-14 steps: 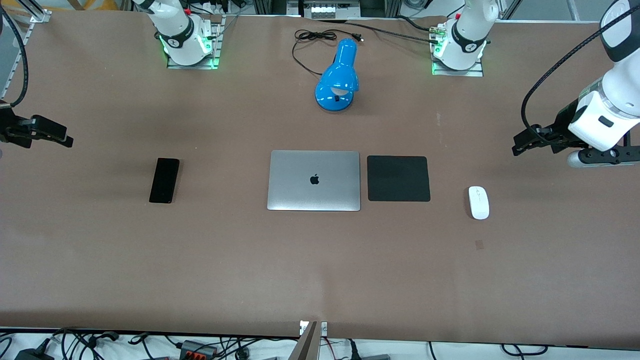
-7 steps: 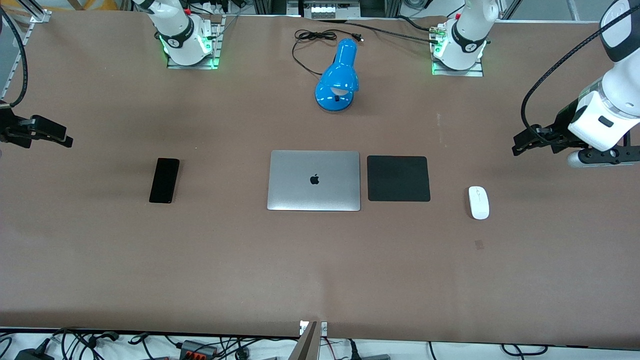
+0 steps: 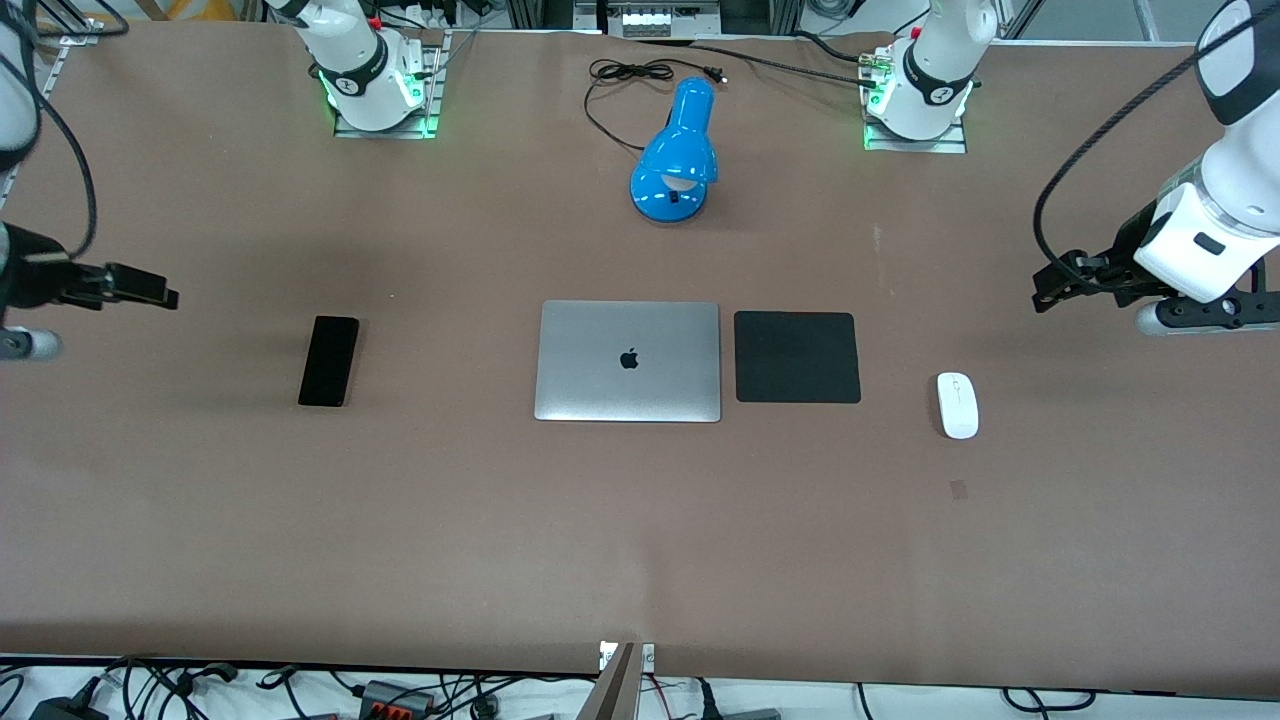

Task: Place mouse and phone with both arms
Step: 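Reach the right gripper down to the black phone while the left gripper approaches the mouse, then grasp the black phone with the right gripper while the left gripper lowers to the mouse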

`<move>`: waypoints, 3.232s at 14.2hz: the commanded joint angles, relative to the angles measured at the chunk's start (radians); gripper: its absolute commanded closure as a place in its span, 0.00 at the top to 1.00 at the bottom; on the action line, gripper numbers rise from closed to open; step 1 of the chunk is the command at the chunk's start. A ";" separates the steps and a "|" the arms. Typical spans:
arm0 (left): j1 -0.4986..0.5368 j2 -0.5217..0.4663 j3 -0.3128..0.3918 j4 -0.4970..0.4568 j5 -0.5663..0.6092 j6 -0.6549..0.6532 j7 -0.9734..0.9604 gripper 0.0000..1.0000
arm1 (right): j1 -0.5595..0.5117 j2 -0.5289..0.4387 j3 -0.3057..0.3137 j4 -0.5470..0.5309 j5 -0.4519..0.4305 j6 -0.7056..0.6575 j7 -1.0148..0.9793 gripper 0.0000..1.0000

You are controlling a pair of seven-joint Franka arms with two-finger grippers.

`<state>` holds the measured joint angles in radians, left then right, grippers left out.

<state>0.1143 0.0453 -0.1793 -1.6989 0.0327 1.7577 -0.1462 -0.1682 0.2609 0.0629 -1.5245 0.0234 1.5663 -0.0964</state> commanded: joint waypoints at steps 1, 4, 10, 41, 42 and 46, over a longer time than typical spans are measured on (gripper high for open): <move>-0.002 -0.007 -0.017 0.005 0.032 -0.009 0.002 1.00 | -0.027 0.139 0.008 0.006 -0.010 0.024 0.007 1.00; -0.002 0.025 -0.016 0.059 0.021 -0.010 0.007 1.00 | -0.014 0.233 0.006 -0.047 -0.017 0.147 0.065 1.00; -0.001 0.067 -0.016 0.126 0.021 -0.061 0.094 1.00 | 0.044 0.219 0.006 -0.212 -0.034 0.287 0.122 1.00; 0.093 0.512 -0.016 -0.278 0.147 0.756 0.042 1.00 | 0.076 0.216 0.008 -0.533 -0.099 0.672 0.313 1.00; 0.093 0.512 -0.017 -0.286 0.147 0.756 0.042 1.00 | 0.076 0.216 0.008 -0.533 -0.099 0.672 0.317 1.00; 0.094 0.508 -0.022 -0.309 0.145 0.752 0.034 0.70 | 0.076 0.216 0.009 -0.533 -0.099 0.672 0.348 1.00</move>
<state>0.1921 0.5907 -0.1837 -1.9588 0.1617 2.5008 -0.0924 -0.0896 0.4981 0.0641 -2.0320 -0.0585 2.2233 0.2052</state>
